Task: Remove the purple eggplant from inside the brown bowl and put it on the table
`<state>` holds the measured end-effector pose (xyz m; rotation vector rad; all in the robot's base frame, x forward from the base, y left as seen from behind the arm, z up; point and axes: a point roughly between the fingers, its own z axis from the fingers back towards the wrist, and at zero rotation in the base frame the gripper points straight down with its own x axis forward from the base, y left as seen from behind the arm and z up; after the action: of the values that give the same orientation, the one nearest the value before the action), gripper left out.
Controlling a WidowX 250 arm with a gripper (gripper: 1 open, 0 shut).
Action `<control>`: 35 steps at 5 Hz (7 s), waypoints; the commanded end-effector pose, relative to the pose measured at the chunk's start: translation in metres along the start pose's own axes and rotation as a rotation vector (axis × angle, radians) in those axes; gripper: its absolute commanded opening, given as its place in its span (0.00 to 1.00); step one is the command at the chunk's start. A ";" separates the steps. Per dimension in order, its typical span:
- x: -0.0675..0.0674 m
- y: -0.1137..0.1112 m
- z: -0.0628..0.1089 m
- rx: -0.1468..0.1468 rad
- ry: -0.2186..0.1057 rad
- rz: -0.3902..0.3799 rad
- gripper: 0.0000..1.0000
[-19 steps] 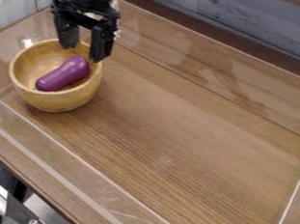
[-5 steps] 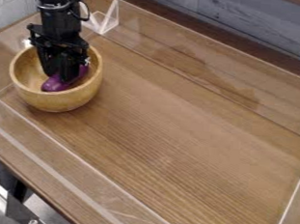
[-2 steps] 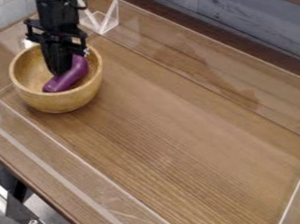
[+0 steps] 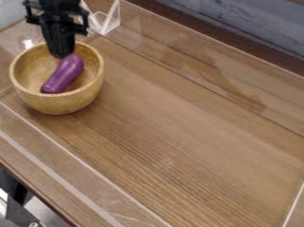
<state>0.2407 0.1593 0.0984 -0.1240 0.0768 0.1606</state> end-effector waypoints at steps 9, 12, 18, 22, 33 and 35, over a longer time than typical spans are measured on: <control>0.002 -0.007 0.016 -0.004 -0.068 0.037 1.00; 0.004 0.000 -0.006 0.002 -0.054 0.062 1.00; 0.010 0.014 -0.043 0.022 -0.030 0.107 1.00; 0.012 0.019 -0.047 0.017 -0.018 0.124 1.00; 0.009 0.013 0.005 -0.049 -0.030 0.106 0.00; 0.006 0.001 0.029 -0.075 -0.051 0.079 0.00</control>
<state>0.2429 0.1599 0.1019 -0.2355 0.1025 0.2472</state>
